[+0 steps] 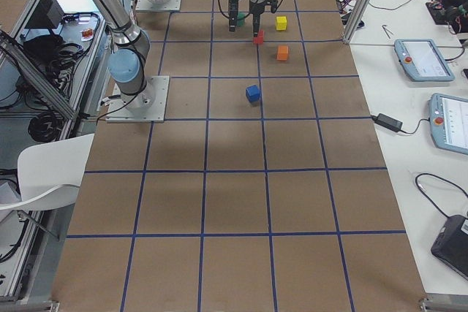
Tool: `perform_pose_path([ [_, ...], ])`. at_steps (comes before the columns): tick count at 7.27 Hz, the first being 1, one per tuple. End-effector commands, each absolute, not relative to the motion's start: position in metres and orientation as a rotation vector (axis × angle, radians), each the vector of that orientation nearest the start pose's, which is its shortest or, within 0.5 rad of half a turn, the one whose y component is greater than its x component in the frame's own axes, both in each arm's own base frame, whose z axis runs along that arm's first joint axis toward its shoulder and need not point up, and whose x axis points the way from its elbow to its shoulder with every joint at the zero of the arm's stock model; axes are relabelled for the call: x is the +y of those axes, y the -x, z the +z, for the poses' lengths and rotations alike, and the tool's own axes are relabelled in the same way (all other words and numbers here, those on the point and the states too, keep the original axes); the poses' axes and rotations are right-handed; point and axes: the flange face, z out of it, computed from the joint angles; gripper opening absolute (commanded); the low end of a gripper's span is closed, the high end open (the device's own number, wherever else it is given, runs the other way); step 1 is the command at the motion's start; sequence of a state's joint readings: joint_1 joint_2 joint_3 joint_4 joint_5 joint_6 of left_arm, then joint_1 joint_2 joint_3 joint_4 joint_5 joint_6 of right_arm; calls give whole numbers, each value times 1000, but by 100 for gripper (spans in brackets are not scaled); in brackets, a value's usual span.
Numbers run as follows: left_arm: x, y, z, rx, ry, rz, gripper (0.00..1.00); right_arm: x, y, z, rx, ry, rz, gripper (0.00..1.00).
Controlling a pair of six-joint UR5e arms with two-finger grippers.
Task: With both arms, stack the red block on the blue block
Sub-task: 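Release the red cube near the yellow cube and raise the left gripper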
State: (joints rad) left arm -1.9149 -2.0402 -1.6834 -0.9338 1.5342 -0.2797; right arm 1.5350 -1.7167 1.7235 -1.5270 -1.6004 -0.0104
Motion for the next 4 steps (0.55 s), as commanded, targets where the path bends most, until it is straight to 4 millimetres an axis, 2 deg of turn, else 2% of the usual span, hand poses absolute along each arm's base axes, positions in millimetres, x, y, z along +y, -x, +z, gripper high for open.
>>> perform_pose_path([
  [1, -556, 255, 306, 3187, -90, -76, 100, -430, -114, 472, 3170, -38, 74, 100],
  [2, -554, 209, 341, 3165, -199, -85, 100, -431, -114, 472, 3169, -38, 72, 100],
  [3, -544, 163, 377, 3172, -138, -66, 100, -432, -110, 471, 3166, -52, 77, 100],
  [4, -523, 145, 409, 3176, -106, -26, 100, -434, -101, 471, 3163, -86, 79, 100],
])
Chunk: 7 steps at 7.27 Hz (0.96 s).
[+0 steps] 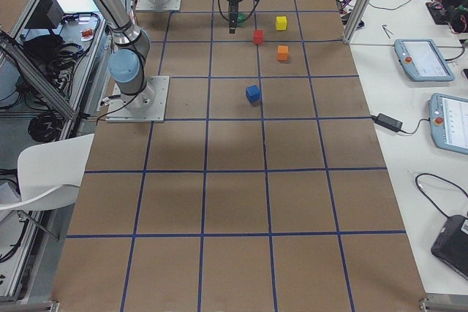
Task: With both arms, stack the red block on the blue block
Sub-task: 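Release the red cube near the yellow cube and raise the left gripper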
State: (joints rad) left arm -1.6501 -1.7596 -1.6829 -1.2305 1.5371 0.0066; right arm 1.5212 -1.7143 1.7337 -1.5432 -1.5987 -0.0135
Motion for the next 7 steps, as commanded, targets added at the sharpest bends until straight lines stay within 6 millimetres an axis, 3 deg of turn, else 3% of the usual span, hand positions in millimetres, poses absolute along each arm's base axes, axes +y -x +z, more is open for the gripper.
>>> perform_pose_path([
  [1, -507, 144, 443, 3168, -104, -109, 100, -437, -89, 471, 3153, -132, 84, 100],
  [2, -494, 139, 469, 3173, -86, -60, 100, -438, -80, 469, 3156, -163, 99, 100],
  [4, -491, 139, 500, 3163, -73, -49, 100, -439, -76, 468, 3162, -176, 95, 100],
  [6, -498, 138, 499, 3157, -71, -39, 100, -443, -82, 465, 3139, -188, 97, 100],
  [7, -500, 138, 500, 3157, -71, -37, 100, -454, -91, 464, 3094, -214, 18, 100],
])
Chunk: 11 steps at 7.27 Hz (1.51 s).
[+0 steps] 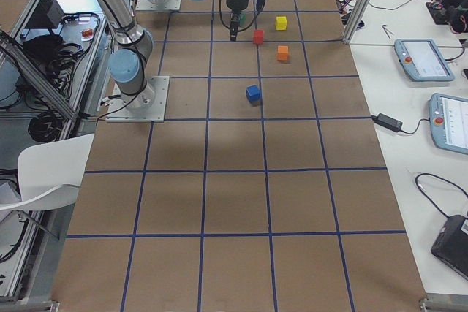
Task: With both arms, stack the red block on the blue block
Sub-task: 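Move the right gripper over the red cube and lower it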
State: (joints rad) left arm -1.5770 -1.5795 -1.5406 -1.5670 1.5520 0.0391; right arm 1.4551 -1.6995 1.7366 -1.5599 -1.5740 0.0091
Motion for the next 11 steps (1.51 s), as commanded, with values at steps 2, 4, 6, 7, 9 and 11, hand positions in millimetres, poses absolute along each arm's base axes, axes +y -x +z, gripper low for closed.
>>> perform_pose_path([
  [2, -501, 138, 497, 3157, -68, -25, 100, -474, -116, 446, 3019, -289, 27, 100],
  [4, -501, 138, 497, 3157, -68, -27, 100, -510, -163, 407, 3016, -174, -69, 100],
  [6, -504, 137, 492, 3159, -68, -22, 100, -520, -227, 368, 3025, -69, -82, 100],
  [7, -503, 137, 489, 3159, -68, -15, 100, -521, -247, 350, 3077, -64, -82, 100],
  [9, -503, 137, 488, 3161, -66, -10, 100, -523, -289, 316, 3077, -139, -116, 100],
  [11, -503, 137, 487, 3162, -66, -8, 100, -522, -321, 280, 3087, -181, -49, 100],
])
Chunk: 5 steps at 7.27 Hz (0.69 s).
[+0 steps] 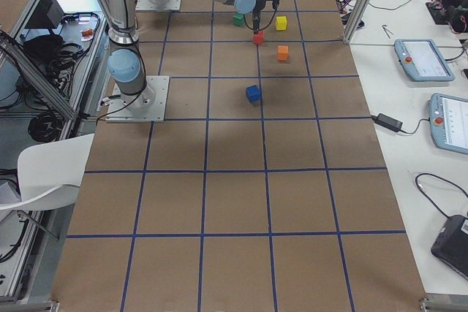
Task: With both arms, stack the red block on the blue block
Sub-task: 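Move the right gripper over the red cube and lower it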
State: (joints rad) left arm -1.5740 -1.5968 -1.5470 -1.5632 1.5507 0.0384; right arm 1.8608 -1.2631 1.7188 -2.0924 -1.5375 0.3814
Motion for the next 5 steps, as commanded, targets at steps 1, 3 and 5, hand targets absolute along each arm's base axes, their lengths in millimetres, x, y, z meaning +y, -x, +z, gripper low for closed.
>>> perform_pose_path([
  [1, -504, 137, 487, 3164, -63, -10, 100, -534, -340, 275, 3083, -202, -58, 100],
  [3, -504, 137, 486, 3164, -63, -8, 100, -553, -379, 255, 3074, -233, -26, 100],
  [5, -504, 137, 485, 3162, -63, -5, 100, -554, -379, 230, 3105, -227, 19, 100],
])
